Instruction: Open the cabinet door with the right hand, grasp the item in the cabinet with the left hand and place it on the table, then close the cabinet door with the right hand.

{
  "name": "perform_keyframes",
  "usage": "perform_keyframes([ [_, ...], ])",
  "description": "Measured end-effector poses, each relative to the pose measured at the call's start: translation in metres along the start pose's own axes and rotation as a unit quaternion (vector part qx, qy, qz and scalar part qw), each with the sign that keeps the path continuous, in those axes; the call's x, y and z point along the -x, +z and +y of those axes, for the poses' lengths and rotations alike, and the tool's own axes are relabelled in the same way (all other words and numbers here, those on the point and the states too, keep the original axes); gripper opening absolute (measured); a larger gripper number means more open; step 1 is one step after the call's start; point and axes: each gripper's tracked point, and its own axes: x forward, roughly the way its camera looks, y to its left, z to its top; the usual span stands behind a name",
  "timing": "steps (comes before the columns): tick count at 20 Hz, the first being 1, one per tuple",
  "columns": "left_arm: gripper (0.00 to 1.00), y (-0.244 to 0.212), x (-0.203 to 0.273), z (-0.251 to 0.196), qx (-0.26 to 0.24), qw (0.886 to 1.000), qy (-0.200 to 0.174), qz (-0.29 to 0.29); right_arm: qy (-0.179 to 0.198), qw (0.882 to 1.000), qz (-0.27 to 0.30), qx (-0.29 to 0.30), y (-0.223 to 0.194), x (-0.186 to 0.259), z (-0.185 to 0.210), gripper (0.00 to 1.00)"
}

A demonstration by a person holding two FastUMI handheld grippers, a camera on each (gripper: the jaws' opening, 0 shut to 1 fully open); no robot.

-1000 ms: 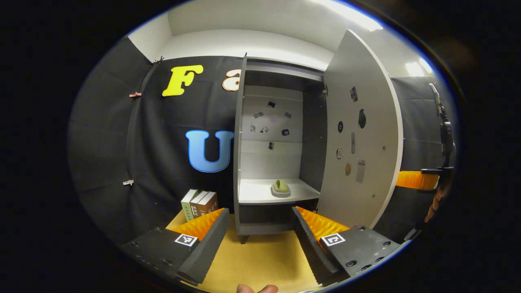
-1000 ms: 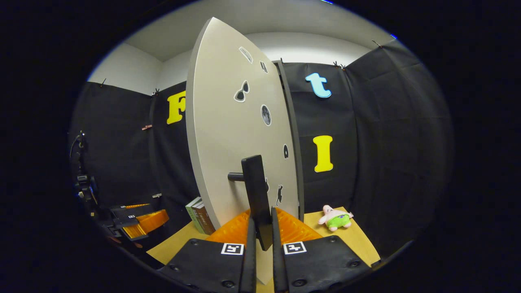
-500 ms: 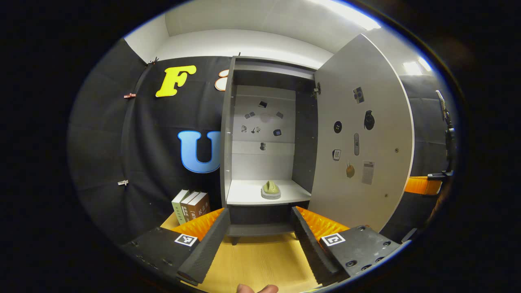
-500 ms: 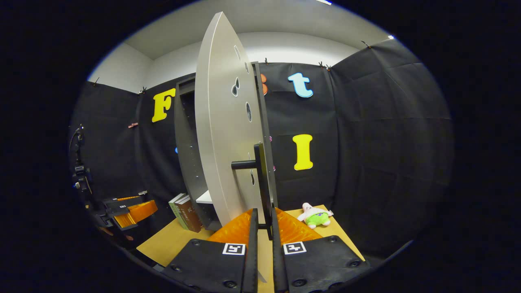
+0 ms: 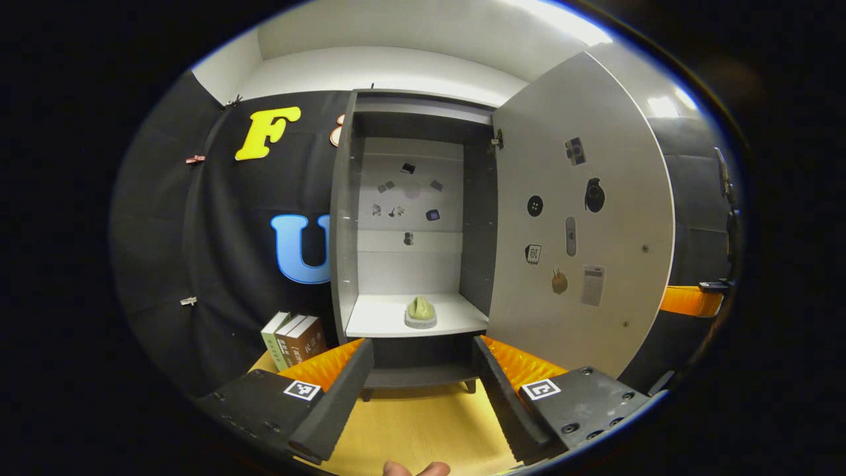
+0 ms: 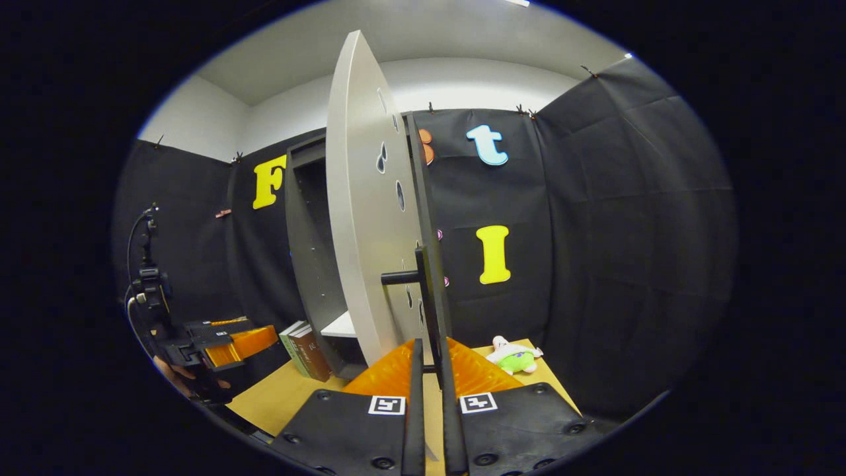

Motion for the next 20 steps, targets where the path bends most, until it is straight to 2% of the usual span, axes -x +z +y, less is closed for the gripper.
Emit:
perform_keyframes([
  [2,0.95,0.002,-0.017,0.000,0.000,1.000,-0.009,0.010,0.001,1.000,-0.009,-0.010,0.004,0.001,0.000,0.15],
  [4,0.95,0.008,-0.038,-0.001,0.006,1.000,-0.019,0.018,-0.020,0.999,-0.025,-0.005,0.009,0.000,-0.009,0.15],
  [5,0.92,0.013,-0.050,0.000,0.008,0.999,-0.023,0.021,-0.029,0.999,-0.032,0.004,0.010,-0.004,-0.016,0.25],
  [6,0.95,0.018,-0.063,0.000,0.008,0.999,-0.028,0.025,-0.052,0.998,-0.038,0.018,0.012,-0.001,-0.029,0.11],
  [7,0.94,0.024,-0.075,0.000,0.005,0.999,-0.033,0.028,-0.058,0.997,-0.040,0.027,0.013,0.002,-0.036,0.21],
  [10,0.93,0.027,-0.119,-0.008,0.003,0.996,-0.063,0.060,-0.081,0.996,-0.031,0.037,0.008,0.007,-0.051,0.95],
  [12,0.91,0.022,-0.148,-0.009,0.014,0.993,-0.075,0.094,-0.090,0.994,-0.040,0.036,0.011,0.008,-0.057,0.97],
  [15,0.88,0.023,-0.199,-0.002,0.016,0.989,-0.068,0.127,-0.115,0.989,-0.073,0.055,0.021,0.006,-0.076,0.98],
  [17,0.88,0.018,-0.233,-0.006,-0.007,0.985,-0.074,0.156,-0.121,0.989,-0.071,0.053,0.019,0.008,-0.082,1.00],
  [20,0.84,0.003,-0.280,-0.003,-0.054,0.978,-0.064,0.190,-0.126,0.988,-0.074,0.053,0.020,0.010,-0.087,0.98],
])
